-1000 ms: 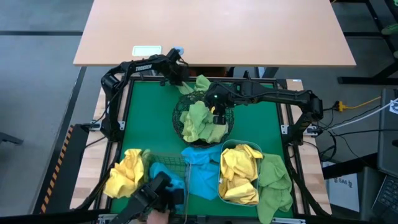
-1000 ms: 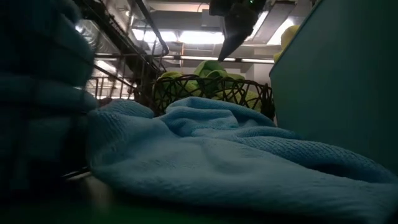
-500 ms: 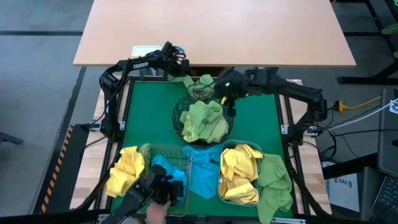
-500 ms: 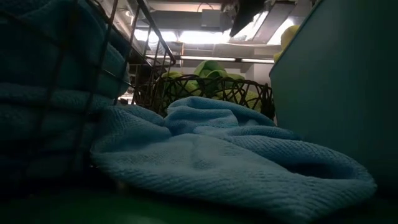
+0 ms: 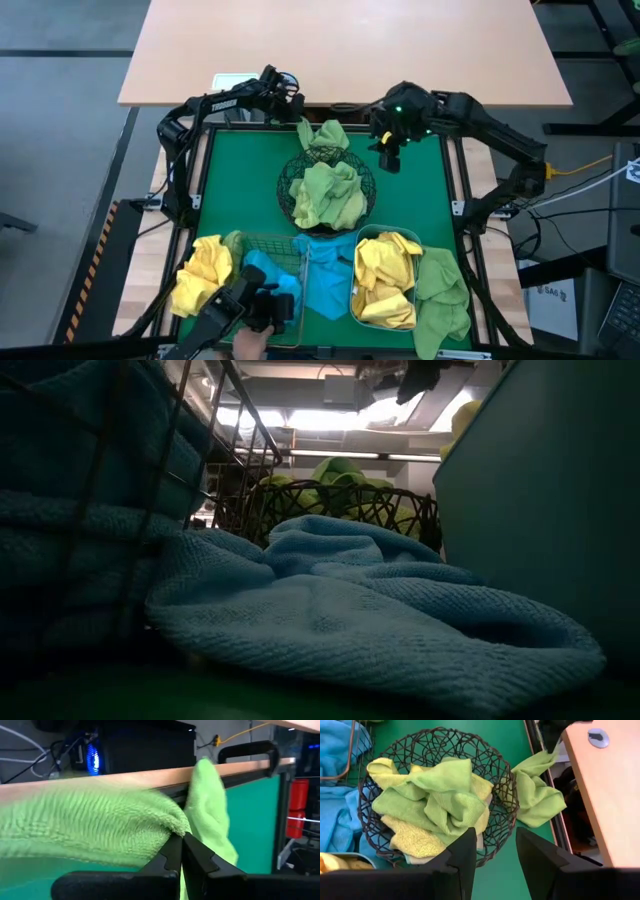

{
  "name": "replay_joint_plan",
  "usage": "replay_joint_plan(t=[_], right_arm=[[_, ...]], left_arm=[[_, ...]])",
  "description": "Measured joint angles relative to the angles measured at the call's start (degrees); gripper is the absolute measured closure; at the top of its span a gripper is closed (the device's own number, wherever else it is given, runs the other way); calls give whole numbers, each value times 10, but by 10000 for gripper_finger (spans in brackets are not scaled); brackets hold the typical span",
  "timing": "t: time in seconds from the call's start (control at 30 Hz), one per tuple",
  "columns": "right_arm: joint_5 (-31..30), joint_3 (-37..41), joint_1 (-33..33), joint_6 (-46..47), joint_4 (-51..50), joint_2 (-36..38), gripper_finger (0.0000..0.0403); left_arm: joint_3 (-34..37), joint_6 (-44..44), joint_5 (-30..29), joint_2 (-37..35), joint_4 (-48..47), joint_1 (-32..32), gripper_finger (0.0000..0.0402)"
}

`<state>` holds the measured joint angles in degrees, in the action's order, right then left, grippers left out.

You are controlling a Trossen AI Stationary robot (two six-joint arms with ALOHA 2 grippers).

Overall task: Sort microfiber towel by color & place in baskets
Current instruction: Put the green microfiber cloth into the round wire basket

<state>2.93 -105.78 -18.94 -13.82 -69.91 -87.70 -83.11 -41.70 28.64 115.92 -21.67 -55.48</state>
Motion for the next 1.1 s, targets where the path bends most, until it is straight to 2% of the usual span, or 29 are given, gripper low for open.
replay_joint_plan(t=[0.3, 0.6, 0.87, 1.1], right_arm=[[-2, 135, 2, 26, 73, 58, 263], [-3, 242, 2, 72, 130, 113, 263], [-4, 324, 2, 106, 129, 164, 263], [-9, 371, 2, 125, 130, 201, 263]], left_arm=[[0, 17, -6, -85, -2, 0, 401], [0, 18, -15, -213, 2, 8, 401], [-1, 17, -56, -337, 29, 43, 401], [-1, -5, -73, -419, 99, 92, 401]])
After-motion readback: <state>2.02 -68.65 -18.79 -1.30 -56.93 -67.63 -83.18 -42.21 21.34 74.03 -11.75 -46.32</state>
